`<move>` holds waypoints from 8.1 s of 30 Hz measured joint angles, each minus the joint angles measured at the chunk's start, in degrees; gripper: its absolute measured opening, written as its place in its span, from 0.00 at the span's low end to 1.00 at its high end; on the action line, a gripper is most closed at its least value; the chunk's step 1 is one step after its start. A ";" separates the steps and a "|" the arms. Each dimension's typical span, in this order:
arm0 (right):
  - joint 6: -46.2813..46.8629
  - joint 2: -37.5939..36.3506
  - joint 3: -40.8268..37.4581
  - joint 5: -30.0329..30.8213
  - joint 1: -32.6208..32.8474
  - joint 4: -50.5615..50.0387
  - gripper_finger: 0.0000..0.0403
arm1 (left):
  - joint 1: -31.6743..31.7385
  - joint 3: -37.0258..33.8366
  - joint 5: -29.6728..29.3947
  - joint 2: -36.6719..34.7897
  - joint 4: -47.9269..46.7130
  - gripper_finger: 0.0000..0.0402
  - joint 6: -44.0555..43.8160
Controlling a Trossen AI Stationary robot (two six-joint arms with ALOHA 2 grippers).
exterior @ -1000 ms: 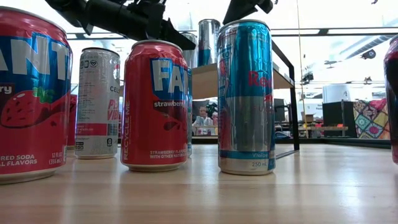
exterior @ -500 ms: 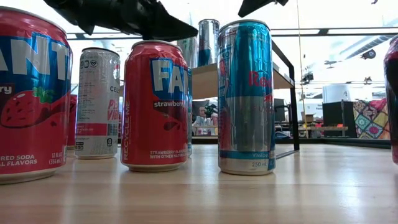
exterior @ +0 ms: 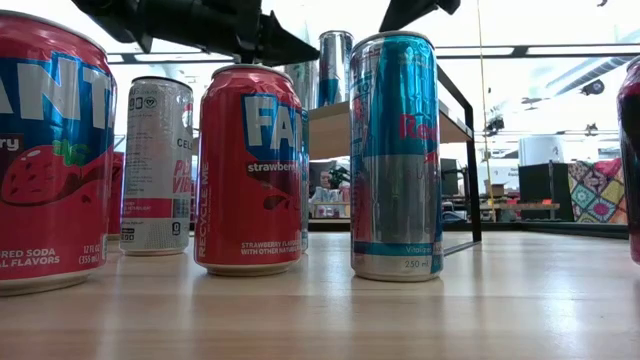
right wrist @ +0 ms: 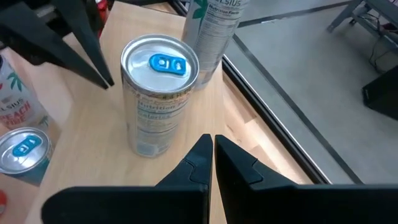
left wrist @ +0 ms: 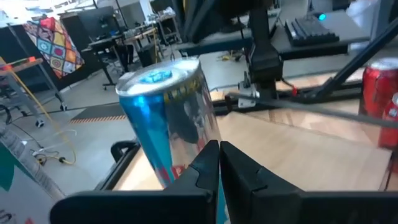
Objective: Place canned beverage on shelf
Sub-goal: Put the silver/blue soda can on the shelf
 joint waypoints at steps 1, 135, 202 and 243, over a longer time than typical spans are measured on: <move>-0.01 0.07 -0.11 0.02 0.00 0.02 0.02 | 0.00 0.00 0.02 0.08 0.37 0.00 -0.13; 21.89 11.69 -7.24 10.09 -0.90 20.90 0.02 | -2.24 -10.14 -0.01 -32.11 -8.94 0.00 10.64; 25.85 10.51 9.70 10.49 -5.18 -0.96 0.02 | -2.28 -10.14 0.02 -32.06 -10.31 0.00 9.71; 27.39 10.84 8.78 5.57 -6.29 0.09 0.02 | -2.26 -10.12 0.02 -32.06 -10.34 0.00 9.71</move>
